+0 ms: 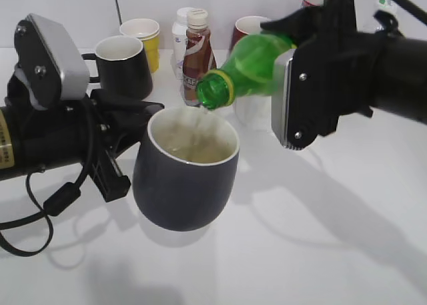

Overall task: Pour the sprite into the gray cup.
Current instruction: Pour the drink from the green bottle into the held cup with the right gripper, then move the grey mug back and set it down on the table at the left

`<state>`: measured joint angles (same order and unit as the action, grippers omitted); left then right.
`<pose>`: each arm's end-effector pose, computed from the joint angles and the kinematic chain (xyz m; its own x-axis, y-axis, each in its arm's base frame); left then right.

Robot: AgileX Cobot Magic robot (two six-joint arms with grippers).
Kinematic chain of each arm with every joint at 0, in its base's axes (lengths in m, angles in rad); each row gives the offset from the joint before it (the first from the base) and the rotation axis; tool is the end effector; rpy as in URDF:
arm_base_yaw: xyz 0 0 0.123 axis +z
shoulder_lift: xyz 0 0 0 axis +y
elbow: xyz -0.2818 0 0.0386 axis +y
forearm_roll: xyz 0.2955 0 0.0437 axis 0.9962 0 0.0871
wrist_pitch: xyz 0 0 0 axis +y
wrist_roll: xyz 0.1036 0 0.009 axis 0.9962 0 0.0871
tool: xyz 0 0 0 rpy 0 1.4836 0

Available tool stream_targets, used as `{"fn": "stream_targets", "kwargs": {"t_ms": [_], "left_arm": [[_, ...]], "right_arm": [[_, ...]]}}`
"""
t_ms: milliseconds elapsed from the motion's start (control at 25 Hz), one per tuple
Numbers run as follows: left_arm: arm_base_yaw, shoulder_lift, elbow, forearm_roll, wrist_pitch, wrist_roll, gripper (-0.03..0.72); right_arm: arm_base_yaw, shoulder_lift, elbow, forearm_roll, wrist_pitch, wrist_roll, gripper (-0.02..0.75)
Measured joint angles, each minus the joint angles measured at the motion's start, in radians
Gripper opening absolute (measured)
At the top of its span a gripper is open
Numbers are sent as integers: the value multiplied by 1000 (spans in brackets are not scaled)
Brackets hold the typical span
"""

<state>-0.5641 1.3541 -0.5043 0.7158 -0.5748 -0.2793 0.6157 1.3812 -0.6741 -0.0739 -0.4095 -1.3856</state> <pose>0.2317 -0.1904 0.1839 0.0302 0.3612 -0.9320 0.8269 0.5148 0.2263 0.2754 0.1985 0.2264 0.5765 -0.8081 -0.1206 -0.2405 -0.0267 -0.9703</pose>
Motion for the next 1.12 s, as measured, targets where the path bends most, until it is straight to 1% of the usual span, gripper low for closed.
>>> {"fn": "stream_targets", "kwargs": {"t_ms": [120, 200, 280, 360, 400, 480, 560, 640, 720, 800, 960, 1120], "left_arm": [[0, 0, 0, -3, 0, 0, 49], [0, 0, 0, -4, 0, 0, 49], [0, 0, 0, -29, 2, 1, 49], [4, 0, 0, -88, 4, 12, 49], [10, 0, 0, -128, 4, 35, 49], [35, 0, 0, -218, 5, 121, 49], [68, 0, 0, -339, 5, 242, 49], [113, 5, 0, -454, -10, 329, 49], [161, 22, 0, -549, -59, 373, 49], [213, 58, 0, -621, -128, 386, 49], [287, 174, 0, -672, -266, 395, 49], [308, 311, 0, -688, -387, 401, 49]], "right_arm": [[0, 0, 21, 0, 6, 165, 417], [0, 0, 24, 0, 10, 329, 417], [0, 0, 25, 3, 11, 520, 417], [0, 0, 25, 24, 11, 731, 417], [0, 0, 25, 52, 13, 802, 417], [0, 0, 25, 136, 18, 911, 417], [0, 0, 25, 212, 23, 949, 417], [0, 0, 25, 246, 34, 963, 417], [0, 0, 25, 269, 40, 973, 417], [-4, -1, 25, 311, 41, 983, 417], [-32, -30, 25, 352, 61, 993, 417], [-91, -78, 25, 355, 78, 1081, 417]]}}
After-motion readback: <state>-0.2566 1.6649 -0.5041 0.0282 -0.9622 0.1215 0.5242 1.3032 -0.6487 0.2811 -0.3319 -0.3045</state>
